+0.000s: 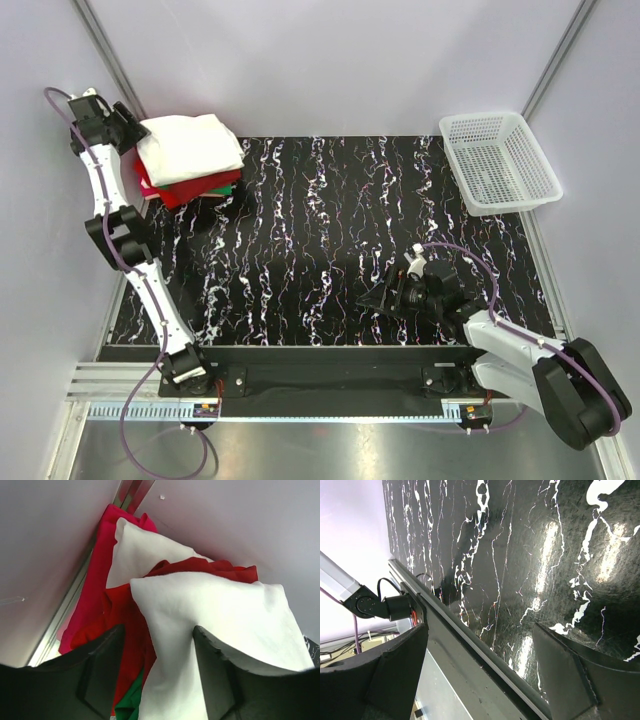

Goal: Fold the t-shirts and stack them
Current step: Neatly place the folded tshirt to the corner

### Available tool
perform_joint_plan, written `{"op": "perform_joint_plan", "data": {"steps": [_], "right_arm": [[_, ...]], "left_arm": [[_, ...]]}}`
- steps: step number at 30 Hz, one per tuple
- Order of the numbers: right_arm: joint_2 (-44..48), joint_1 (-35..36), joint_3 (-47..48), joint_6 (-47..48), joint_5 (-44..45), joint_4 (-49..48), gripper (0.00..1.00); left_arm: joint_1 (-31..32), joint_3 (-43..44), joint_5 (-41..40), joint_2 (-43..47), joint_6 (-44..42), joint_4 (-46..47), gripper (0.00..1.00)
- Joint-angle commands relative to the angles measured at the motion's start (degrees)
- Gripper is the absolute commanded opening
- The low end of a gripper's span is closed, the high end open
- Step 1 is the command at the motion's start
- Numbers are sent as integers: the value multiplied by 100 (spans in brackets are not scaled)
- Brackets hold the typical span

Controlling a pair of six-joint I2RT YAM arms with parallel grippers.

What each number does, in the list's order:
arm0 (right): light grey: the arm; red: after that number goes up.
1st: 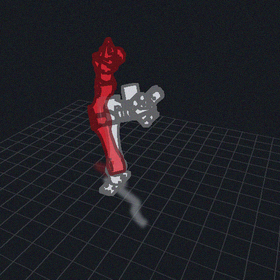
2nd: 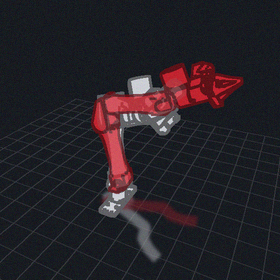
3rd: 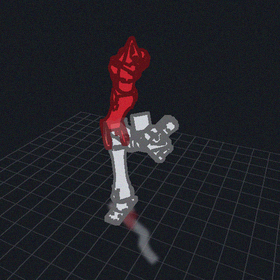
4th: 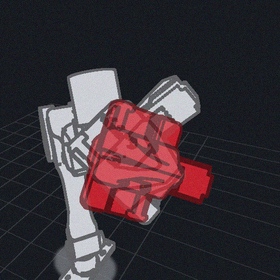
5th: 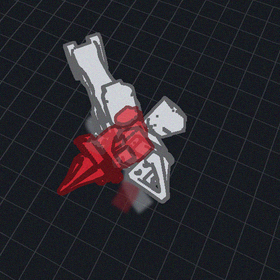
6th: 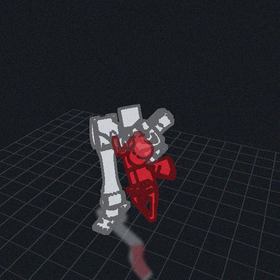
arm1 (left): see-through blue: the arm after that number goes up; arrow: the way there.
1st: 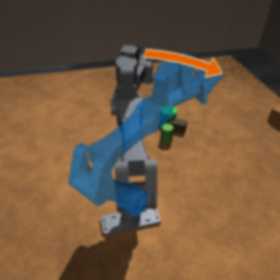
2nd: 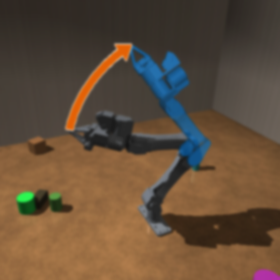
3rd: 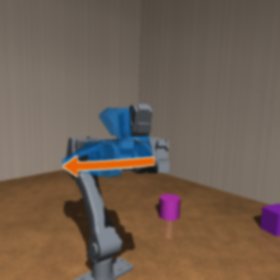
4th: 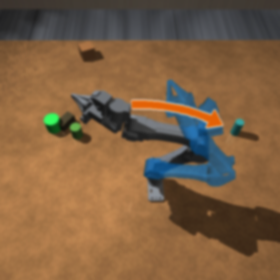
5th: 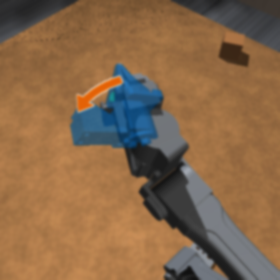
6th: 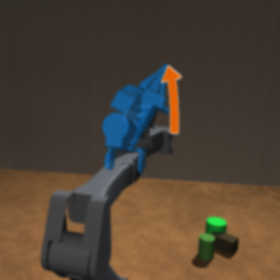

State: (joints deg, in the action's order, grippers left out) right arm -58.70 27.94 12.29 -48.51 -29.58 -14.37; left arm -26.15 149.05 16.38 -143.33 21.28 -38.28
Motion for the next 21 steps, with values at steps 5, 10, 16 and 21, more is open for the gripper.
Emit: {"op": "perform_joint_plan", "data": {"steps": [5, 10, 16, 21], "right_arm": [[86, -70, 89, -27, -74, -312, 92], [253, -79, 27, -18, -83, -303, 92], [429, -79, -25, -1, -65, -268, 92], [569, -79, -60, 17, -65, -215, 92]], "left_arm": [[-364, -806, -732, 946, 474, -118, 90], [-329, -2036, -1312, 2051, 597, -22, 99], [-232, -3293, -1769, 3247, 693, 189, 99], [-215, -3935, -2191, 3961, 851, 76, 99]]}}
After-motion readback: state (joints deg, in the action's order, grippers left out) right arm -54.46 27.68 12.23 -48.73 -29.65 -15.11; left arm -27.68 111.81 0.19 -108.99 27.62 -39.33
